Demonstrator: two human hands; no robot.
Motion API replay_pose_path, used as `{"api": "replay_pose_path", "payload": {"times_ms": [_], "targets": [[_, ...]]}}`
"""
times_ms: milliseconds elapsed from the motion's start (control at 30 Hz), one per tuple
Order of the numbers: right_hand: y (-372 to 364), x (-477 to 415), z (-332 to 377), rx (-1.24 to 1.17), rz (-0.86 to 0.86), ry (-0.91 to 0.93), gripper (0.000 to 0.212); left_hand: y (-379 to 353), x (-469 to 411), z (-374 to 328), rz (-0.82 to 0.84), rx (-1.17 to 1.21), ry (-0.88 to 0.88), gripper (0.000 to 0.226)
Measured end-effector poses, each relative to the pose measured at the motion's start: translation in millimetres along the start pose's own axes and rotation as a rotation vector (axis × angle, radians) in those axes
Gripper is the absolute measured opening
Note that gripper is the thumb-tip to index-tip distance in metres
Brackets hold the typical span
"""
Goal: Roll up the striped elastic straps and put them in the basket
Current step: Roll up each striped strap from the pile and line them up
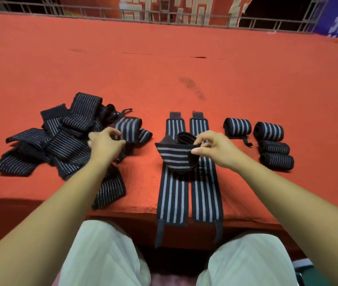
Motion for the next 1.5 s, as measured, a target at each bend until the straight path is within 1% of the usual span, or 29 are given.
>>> {"api": "replay_pose_path", "payload": {"times_ms": [33,67,100,133,167,200,267,333,400,467,567,600,633,667,767,833,933,1000,1067,1167,1233,1267,1300,1333,1367,1400,1500], "targets": [[-0.3,-0.1,2.3,0.011,0.002,0.012,0.009,-2.4,8.0,-8.6,-0.033,-0.041,-0.122,0.021],[-1.0,-0.4,5.6,0.024,0.003,0.029,0.008,-5.9,15.5,-19.0,-0.015,-0.001,-0.229,0.022],[-1.4,-0.6,9.5,0.044,0.007,0.055,0.007,-11.0,21.6,-28.6,0.076,0.069,-0.290,0.023],[-1.5,-0.5,13.3,0.072,0.013,0.074,0.007,-16.6,29.0,-39.4,0.221,0.122,-0.272,0.027],[-1.5,-0.6,17.0,0.104,0.019,0.086,0.008,-23.1,34.6,-46.5,0.367,0.137,-0.203,0.032],[-1.3,-0.7,20.0,0.128,0.017,0.095,0.010,-28.7,39.1,-50.8,0.475,0.109,-0.142,0.037],[-2.0,-0.2,24.0,0.138,-0.002,0.122,0.011,-37.0,42.1,-50.1,0.571,0.044,-0.100,0.034],[-4.2,2.1,24.5,0.129,-0.005,0.155,0.013,-42.4,42.7,-42.1,0.600,0.081,-0.091,0.020],[-6.6,5.9,21.9,0.133,0.012,0.155,0.014,-46.2,42.6,-34.8,0.579,0.093,-0.106,0.010],[-7.8,10.3,18.1,0.169,0.019,0.148,0.014,-48.2,40.7,-30.7,0.477,0.223,-0.041,0.004],[-10.4,16.8,10.6,0.161,-0.002,0.116,0.016,-45.1,29.5,-25.8,0.160,0.545,0.140,0.015],[-11.4,18.9,7.7,0.125,-0.024,0.090,0.017,-44.3,26.5,-26.2,0.090,0.661,0.188,0.018],[-12.8,20.7,4.5,0.091,-0.040,0.061,0.018,-44.7,25.6,-27.6,0.057,0.740,0.209,0.019],[-14.5,22.1,1.5,0.076,-0.041,0.036,0.018,-46.1,24.6,-29.0,0.045,0.754,0.186,0.020],[-18.2,25.0,-2.7,0.094,-0.006,-0.019,0.018,-51.7,28.3,-39.7,0.111,0.619,0.001,0.019],[-14.5,25.1,-2.1,0.081,-0.045,-0.047,0.022,-53.5,31.6,-46.9,0.185,0.624,-0.085,0.018],[-3.8,19.0,2.0,0.088,-0.168,-0.046,0.027,-54.2,35.3,-53.1,0.271,0.701,-0.100,0.015],[-0.1,11.9,8.4,0.036,-0.195,-0.060,0.033,-54.3,40.9,-59.4,0.350,0.787,-0.099,0.014],[0.0,4.3,16.6,-0.042,-0.188,-0.077,0.041,-55.2,45.3,-65.1,0.437,0.841,-0.126,0.014],[-1.8,-4.3,24.5,-0.064,-0.181,-0.099,0.058,-54.0,49.2,-71.7,0.534,0.921,-0.160,0.017],[-5.7,-6.8,24.5,-0.078,-0.117,-0.138,0.073,-53.4,49.0,-71.3,0.562,0.923,-0.163,0.019],[-8.4,-7.0,23.6,-0.074,-0.082,-0.155,0.075,-53.2,47.7,-69.5,0.563,0.902,-0.157,0.019],[-11.2,-7.6,21.4,-0.061,-0.066,-0.158,0.071,-52.4,48.0,-68.5,0.564,0.878,-0.148,0.020],[-13.0,-6.9,20.6,-0.042,-0.070,-0.144,0.059,-52.0,47.2,-66.6,0.557,0.844,-0.142,0.020],[-13.1,-6.0,19.4,-0.007,-0.090,-0.111,0.040,-51.1,47.8,-66.4,0.549,0.812,-0.135,0.019],[-11.5,-4.6,18.8,0.032,-0.108,-0.077,0.026,-50.1,48.1,-66.5,0.519,0.766,-0.126,0.019],[-5.6,-0.4,14.4,0.137,-0.101,-0.019,0.043,-52.0,50.1,-67.4,0.365,0.608,-0.034,0.019]]}}
Point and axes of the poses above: each hand's wrist, its own x-axis away from the middle knuckle, its own y-axis out of the back of the hand, z = x × y, the point moved 2 cm from there along -x, towards the middle knuckle, and after that the axes turned 8 degrees about x, right-handed, at the moved point
